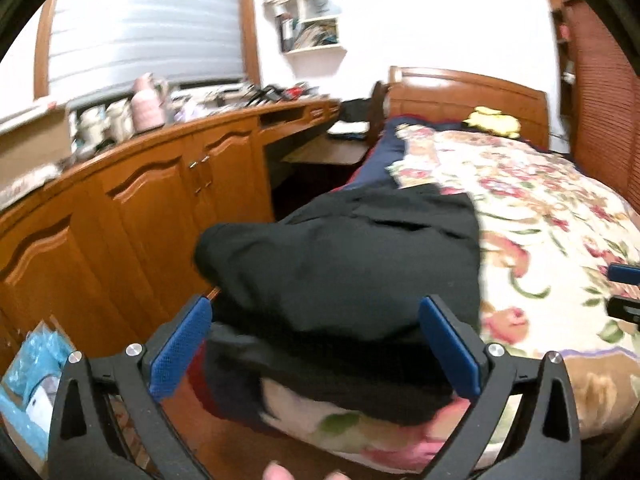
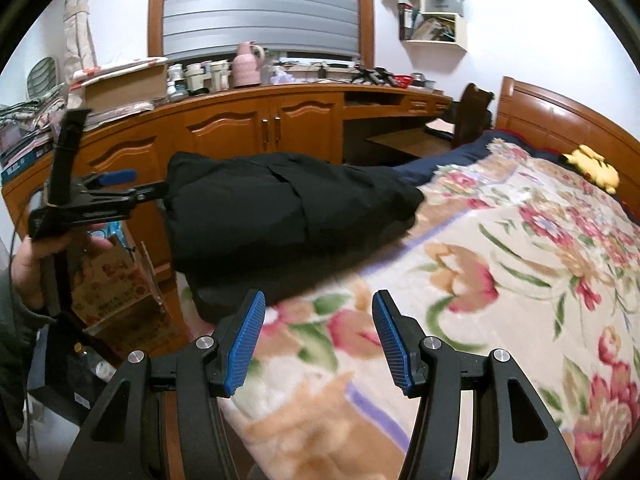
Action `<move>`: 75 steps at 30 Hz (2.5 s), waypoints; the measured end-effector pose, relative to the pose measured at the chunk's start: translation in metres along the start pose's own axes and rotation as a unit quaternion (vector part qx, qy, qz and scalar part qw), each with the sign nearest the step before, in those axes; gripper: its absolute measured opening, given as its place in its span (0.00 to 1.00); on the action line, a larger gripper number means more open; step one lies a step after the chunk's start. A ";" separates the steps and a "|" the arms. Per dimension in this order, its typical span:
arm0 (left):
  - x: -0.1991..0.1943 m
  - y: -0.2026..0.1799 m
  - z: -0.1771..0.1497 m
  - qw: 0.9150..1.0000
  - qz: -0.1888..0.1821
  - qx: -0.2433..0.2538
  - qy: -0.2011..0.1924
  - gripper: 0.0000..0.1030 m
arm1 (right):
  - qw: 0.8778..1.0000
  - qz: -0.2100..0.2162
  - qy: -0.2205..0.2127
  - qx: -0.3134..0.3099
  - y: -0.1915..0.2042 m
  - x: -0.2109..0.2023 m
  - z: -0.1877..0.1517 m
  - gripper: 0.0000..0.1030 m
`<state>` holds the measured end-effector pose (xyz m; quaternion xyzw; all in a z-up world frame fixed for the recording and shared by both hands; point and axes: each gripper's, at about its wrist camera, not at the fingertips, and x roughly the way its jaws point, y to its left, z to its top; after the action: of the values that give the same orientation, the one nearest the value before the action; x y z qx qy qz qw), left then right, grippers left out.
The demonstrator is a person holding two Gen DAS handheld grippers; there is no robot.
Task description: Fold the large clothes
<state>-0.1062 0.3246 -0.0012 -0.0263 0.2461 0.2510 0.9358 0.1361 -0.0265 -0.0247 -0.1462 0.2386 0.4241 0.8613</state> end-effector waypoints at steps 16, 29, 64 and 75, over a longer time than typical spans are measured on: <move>-0.028 -0.158 -0.009 0.989 -0.143 0.026 -0.021 1.00 | 0.993 -0.093 -0.017 0.075 -0.039 -0.073 -0.057 0.81; -0.025 -0.289 -0.042 0.974 -0.222 0.046 -0.006 1.00 | 0.968 -0.208 -0.034 0.134 -0.074 -0.160 -0.126 0.81; -0.028 -0.339 -0.071 0.969 -0.239 0.048 -0.038 1.00 | 0.930 -0.312 -0.085 0.174 -0.068 -0.194 -0.196 0.81; -0.028 -0.339 -0.073 0.969 -0.239 0.050 -0.038 1.00 | 0.930 -0.313 -0.086 0.174 -0.074 -0.195 -0.198 0.81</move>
<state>0.0036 0.0034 -0.0767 -0.0284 0.2090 0.0084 0.9775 0.0360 -0.2895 -0.0834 -0.0240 0.1754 0.0954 0.9796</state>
